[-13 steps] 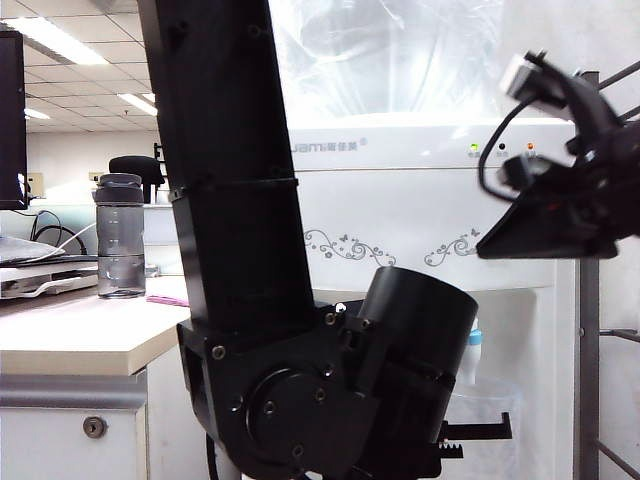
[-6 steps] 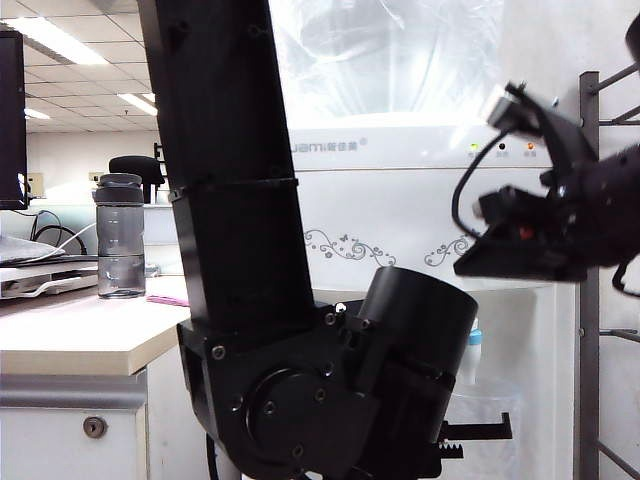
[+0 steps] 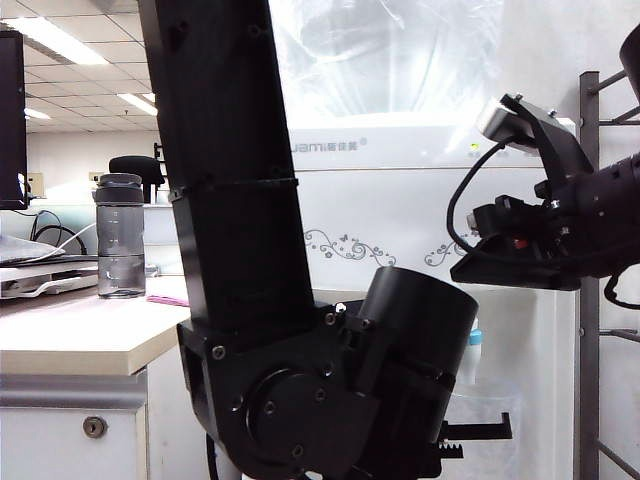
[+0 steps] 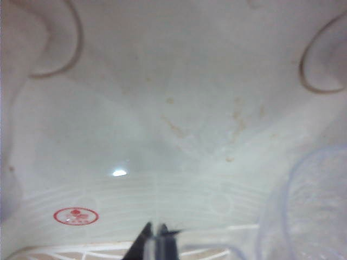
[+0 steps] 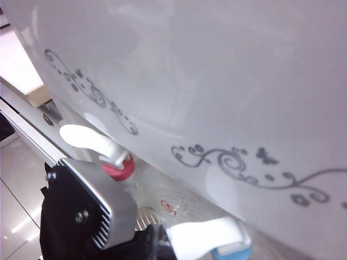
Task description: Pick up the plastic mug from the left desk, go to the cold water outlet of the water dispenser, press the vertical switch to get some water, then put the mug back on the desk.
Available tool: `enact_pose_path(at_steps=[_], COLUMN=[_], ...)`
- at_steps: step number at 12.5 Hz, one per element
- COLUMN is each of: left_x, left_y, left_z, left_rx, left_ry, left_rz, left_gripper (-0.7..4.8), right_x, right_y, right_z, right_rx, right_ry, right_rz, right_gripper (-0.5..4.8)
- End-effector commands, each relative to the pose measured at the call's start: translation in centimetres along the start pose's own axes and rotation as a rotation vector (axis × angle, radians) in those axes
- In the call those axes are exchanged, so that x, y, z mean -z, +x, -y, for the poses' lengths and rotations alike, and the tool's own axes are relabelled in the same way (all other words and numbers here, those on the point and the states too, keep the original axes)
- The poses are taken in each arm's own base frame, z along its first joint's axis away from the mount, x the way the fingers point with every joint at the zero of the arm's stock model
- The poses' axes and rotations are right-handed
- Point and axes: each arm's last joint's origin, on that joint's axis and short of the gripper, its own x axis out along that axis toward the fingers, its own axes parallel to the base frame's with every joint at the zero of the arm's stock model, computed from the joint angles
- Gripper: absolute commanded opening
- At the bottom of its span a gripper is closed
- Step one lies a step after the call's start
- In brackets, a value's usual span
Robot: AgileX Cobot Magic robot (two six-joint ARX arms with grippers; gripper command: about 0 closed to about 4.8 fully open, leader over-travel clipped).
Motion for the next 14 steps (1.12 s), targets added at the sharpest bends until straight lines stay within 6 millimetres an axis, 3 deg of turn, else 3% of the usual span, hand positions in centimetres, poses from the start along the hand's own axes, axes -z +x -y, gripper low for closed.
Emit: enact_pose_path(at_steps=[1, 14], left_x=[-0.35, -0.35], left_y=[-0.05, -0.05], left_z=[0.29, 0.29], left_rx=[0.008, 0.008], left_ry=[-0.024, -0.024], left_rz=[0.019, 0.019], left_gripper=[0.03, 0.03], right_x=[-0.34, 0.16], right_y=[0.03, 0.61], right_z=[-0.04, 0.23], right_rx=[-0.001, 0.035], right_ry=[-0.006, -0.013], right_rz=[0.027, 0.041], right_gripper=[-0.01, -0.01])
